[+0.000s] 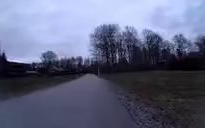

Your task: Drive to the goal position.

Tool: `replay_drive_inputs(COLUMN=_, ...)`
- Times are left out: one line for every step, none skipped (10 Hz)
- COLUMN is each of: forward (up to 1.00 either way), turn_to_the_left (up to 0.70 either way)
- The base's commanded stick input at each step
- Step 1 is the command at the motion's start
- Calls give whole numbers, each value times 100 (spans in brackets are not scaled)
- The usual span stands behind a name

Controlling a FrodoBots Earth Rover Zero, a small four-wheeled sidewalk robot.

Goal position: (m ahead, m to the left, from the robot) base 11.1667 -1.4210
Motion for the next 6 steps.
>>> replay_drive_inputs(forward=70, turn_to_the_left=0)
replay_drive_inputs(forward=70, turn_to_the_left=0)
replay_drive_inputs(forward=70, turn_to_the_left=0)
replay_drive_inputs(forward=70, turn_to_the_left=0)
replay_drive_inputs(forward=70, turn_to_the_left=0)
replay_drive_inputs(forward=70, turn_to_the_left=0)
